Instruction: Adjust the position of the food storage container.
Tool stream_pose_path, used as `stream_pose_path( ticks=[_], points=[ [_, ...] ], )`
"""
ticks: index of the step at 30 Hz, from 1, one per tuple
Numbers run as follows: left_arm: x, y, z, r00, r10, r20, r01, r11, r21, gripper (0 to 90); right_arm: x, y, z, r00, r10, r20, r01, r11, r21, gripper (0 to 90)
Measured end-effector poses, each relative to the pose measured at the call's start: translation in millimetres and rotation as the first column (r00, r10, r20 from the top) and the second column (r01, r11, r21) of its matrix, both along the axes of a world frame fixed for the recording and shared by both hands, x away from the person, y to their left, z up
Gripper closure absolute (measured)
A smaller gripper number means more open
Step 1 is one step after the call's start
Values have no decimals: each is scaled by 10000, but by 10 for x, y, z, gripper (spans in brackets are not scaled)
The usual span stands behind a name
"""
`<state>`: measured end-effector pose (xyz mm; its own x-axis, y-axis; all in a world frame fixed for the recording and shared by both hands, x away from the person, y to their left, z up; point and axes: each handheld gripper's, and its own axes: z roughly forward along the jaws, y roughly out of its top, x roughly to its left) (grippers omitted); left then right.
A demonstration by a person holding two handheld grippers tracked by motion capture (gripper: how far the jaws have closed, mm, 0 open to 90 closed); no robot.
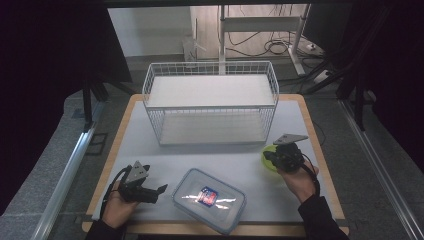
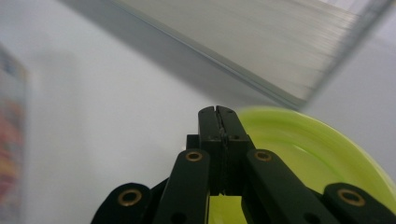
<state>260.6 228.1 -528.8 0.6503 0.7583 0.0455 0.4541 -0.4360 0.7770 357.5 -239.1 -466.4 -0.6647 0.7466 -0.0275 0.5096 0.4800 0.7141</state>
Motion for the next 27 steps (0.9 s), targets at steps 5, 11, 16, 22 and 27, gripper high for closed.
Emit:
stream_pose_path(
  ticks=[5,11,16,22,27],
  points=[
    [2,-2,2,10000,19,4,-19,10000,5,67,-3,-15,11,10000,-17,11,17,9995,301,900],
    [3,1,1,10000,74,-24,-74,10000,46,67,20,233,-27,9975,700,-5,-699,9973,215,900],
    [3,1,2,10000,72,-41,-72,10000,14,67,50,241,-73,9978,661,-106,-660,9978,43,900],
    [-1,-3,4,10000,45,-42,-45,10000,2,67,52,115,-91,9996,201,-178,-203,9997,-124,900],
    [-8,-28,2,9998,-82,-203,84,9999,94,72,-35,74,-39,9996,265,-16,-265,9996,69,900]
  ],
)
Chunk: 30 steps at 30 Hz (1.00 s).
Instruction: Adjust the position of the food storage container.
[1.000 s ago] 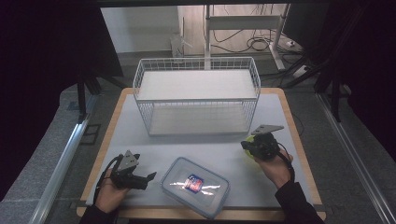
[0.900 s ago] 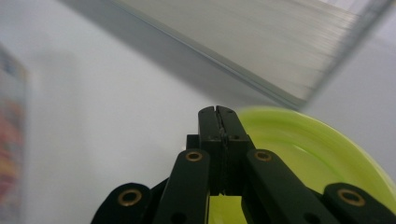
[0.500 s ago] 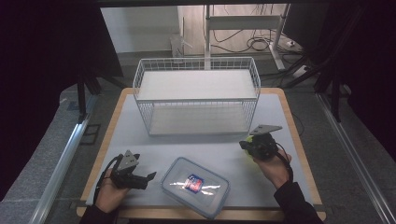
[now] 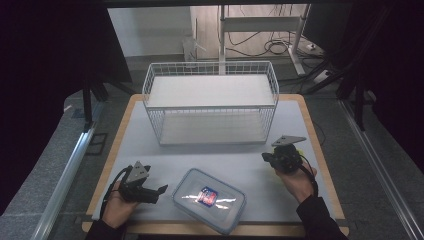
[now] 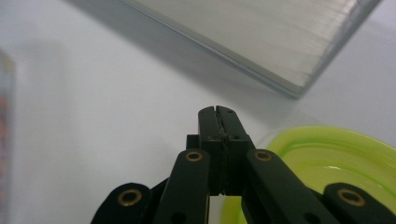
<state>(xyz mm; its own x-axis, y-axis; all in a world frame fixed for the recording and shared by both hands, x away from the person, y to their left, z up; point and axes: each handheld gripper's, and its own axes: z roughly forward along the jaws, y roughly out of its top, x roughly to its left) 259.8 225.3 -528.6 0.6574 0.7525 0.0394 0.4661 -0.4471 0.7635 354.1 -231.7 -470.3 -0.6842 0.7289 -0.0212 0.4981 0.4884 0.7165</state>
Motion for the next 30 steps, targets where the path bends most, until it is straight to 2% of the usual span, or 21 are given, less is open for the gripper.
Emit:
stream_pose_path(
  ticks=[1,6,8,12,13,14,15,16,17,21,22,25,26,27,28,29,30],
  points=[
    [-6,-4,7,9999,-116,-71,117,9999,70,72,-32,17,14,9999,141,37,-142,9999,54,900],
    [-46,-53,44,9987,-504,-84,501,9983,-294,94,-225,103,18,9946,1037,-73,-1036,9945,136,900],
    [-55,-74,48,9981,-603,-139,597,9974,-411,104,-260,114,11,9933,1147,-122,-1145,9933,159,900],
    [-83,-125,74,9962,-846,-214,833,9950,-560,211,-477,159,-22,9860,1613,-412,-1603,9867,272,900],
    [-93,-139,86,9950,-953,-306,925,9923,-825,270,-580,173,-35,9833,1758,-467,-1744,9841,334,900],
    [-93,-139,86,9950,-953,-306,925,9923,-825,307,-580,173,-35,9833,1758,-467,-1744,9841,334,900],
    [-100,-149,95,9928,-1110,-447,1061,9893,-1000,349,-677,183,-46,9804,1894,-547,-1872,9814,427,900],
    [-100,-149,95,9928,-1110,-447,1061,9893,-1000,376,-677,183,-46,9804,1894,-547,-1872,9814,427,900],
    [-102,-156,95,9920,-1159,-493,1103,9883,-1051,376,-724,185,-52,9793,1940,-584,-1915,9804,453,900],
    [-111,-188,106,9905,-1237,-605,1171,9879,-1019,483,-896,178,-98,9762,1994,-847,-1950,9791,577,900],
    [-113,-193,110,9897,-1273,-652,1197,9868,-1092,537,-971,174,-132,9731,2067,-1014,-2008,9775,651,900],
    [-114,-208,119,9884,-1284,-809,1183,9858,-1190,575,-1044,181,-168,9685,2189,-1187,-2116,9748,710,900],
    [-117,-220,123,9875,-1296,-895,1182,9853,-1231,613,-1114,202,-198,9628,2303,-1414,-2221,9724,714,900],
    [-117,-220,123,9875,-1296,-895,1182,9853,-1231,631,-1114,202,-198,9628,2303,-1414,-2221,9724,714,900],
    [-118,-230,128,9864,-1310,-996,1182,9851,-1250,652,-1172,237,-225,9545,2519,-1595,-2431,9673,729,900],
    [-118,-230,128,9864,-1310,-996,1182,9851,-1250,668,-1172,237,-225,9545,2519,-1595,-2431,9673,729,900],
    [-122,-240,132,9856,-1316,-1063,1177,9848,-1275,686,-1219,290,-243,9447,2757,-1776,-2667,9610,732,900]
  ],
)
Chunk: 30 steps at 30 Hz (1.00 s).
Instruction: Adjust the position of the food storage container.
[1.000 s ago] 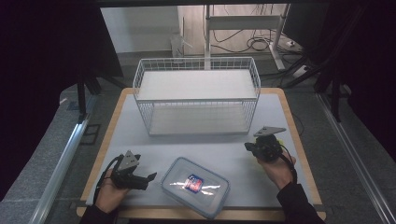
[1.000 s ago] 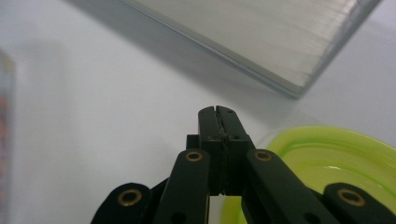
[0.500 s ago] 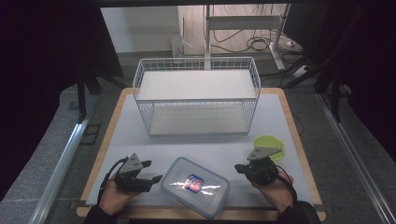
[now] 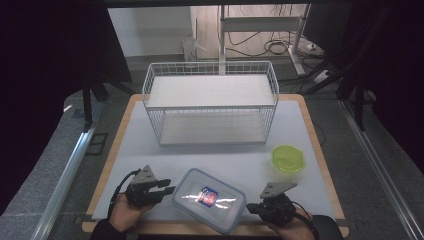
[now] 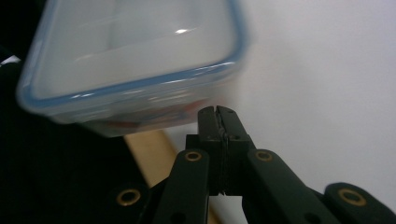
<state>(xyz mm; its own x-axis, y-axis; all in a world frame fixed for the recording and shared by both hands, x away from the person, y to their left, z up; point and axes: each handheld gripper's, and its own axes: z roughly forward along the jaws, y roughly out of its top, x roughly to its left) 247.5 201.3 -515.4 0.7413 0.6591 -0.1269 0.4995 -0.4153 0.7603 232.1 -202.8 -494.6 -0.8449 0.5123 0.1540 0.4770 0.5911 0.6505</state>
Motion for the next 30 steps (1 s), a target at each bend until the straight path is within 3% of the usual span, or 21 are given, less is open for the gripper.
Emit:
stream_pose_path(
  ticks=[3,6,10,13,15,16,24,25,26,30],
  points=[
    [-1,-7,3,10000,14,-88,-14,10000,-10,714,-35,59,-3,9993,318,-170,-318,9995,22,900],
    [1,-15,13,9997,-30,-257,30,10000,-15,767,-55,93,10,9991,420,0,-420,9987,-284,900],
    [0,-40,25,9988,103,-483,-108,9999,-109,814,-9,67,14,9999,117,-90,-118,9998,-153,900],
    [3,-69,30,9981,262,-564,-266,9996,-75,842,50,112,-11,10000,-34,65,38,9985,-542,900],
    [5,-71,30,9977,279,-615,-285,9995,-97,848,61,113,-8,10000,-46,87,50,9984,-555,900],
    [6,-74,27,9974,290,-665,-300,9994,-144,854,99,113,4,9992,-281,279,297,9978,-593,900],
    [19,-122,17,9964,266,-808,-277,9995,-125,871,284,119,-2,9970,-691,348,711,9957,-594,900],
    [11,-184,-9,9970,243,-735,-218,9992,341,872,316,126,4,9967,-727,371,749,9952,-624,900],
    [14,-206,-17,9967,298,-760,-262,9985,481,870,351,131,13,9956,-793,493,826,9942,-683,900],
    [26,-231,-27,9956,447,-824,-428,9988,239,862,502,122,3,9930,-1073,488,1105,9914,-694,900]
  ],
)
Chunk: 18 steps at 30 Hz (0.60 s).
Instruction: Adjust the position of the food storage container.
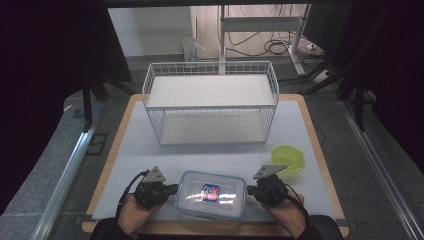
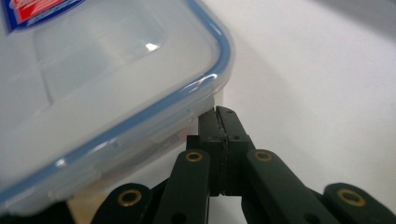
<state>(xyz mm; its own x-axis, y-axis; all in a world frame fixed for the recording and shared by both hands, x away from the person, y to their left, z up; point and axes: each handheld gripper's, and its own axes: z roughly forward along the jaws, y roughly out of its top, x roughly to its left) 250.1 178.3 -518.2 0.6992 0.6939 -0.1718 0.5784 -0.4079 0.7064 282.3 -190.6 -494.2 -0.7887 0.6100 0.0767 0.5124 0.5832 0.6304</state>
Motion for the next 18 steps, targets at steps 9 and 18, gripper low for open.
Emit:
stream_pose_path(
  ticks=[9,18],
  points=[
    [12,14,-2,9997,160,-179,-163,9997,-204,796,72,-76,6,9996,-227,-138,233,9989,416,900],
    [-107,-4,15,10000,-20,-27,20,9999,128,827,-234,-88,12,9996,180,-209,-174,9995,272,900]
  ],
)
